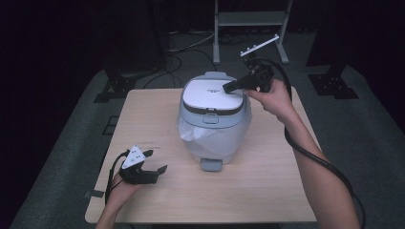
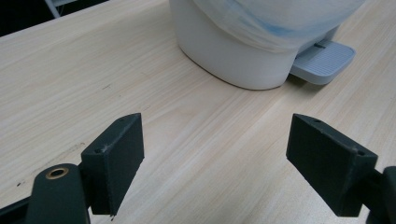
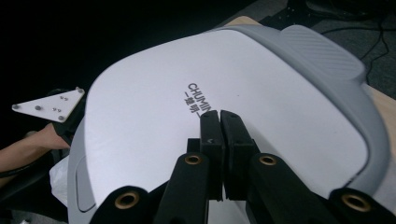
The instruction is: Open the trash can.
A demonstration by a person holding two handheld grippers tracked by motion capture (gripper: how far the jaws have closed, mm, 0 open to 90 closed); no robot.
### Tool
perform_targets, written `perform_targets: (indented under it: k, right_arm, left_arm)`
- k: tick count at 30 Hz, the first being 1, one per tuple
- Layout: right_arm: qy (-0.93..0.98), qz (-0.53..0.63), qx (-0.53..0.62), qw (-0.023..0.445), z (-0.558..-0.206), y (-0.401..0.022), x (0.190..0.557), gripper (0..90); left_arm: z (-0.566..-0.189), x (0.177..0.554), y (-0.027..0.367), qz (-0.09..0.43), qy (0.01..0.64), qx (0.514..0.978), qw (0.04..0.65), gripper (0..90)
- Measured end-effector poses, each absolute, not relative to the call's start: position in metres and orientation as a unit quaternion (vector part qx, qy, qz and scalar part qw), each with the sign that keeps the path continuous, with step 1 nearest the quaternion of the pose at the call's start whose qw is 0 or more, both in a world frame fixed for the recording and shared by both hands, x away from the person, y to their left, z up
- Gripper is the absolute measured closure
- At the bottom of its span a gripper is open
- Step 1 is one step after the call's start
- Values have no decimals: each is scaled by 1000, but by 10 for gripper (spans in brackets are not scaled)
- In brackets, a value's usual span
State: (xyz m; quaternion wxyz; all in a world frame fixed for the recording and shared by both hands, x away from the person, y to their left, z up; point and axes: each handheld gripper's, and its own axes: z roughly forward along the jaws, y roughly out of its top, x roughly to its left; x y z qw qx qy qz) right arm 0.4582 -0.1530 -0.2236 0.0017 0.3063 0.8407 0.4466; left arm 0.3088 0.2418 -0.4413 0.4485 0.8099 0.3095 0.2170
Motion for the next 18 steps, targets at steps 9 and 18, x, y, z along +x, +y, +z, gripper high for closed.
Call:
perform_targets:
  k: [9,18]
  right_arm:
    - [840,458,291,-12,-234,-145,452,882]
    - [839,463,285,8,-235,-140,444,881]
  left_arm:
    - [-441,309,241,216,309,810,449,181]
    - [-442,309,240,216,307,812,446,180]
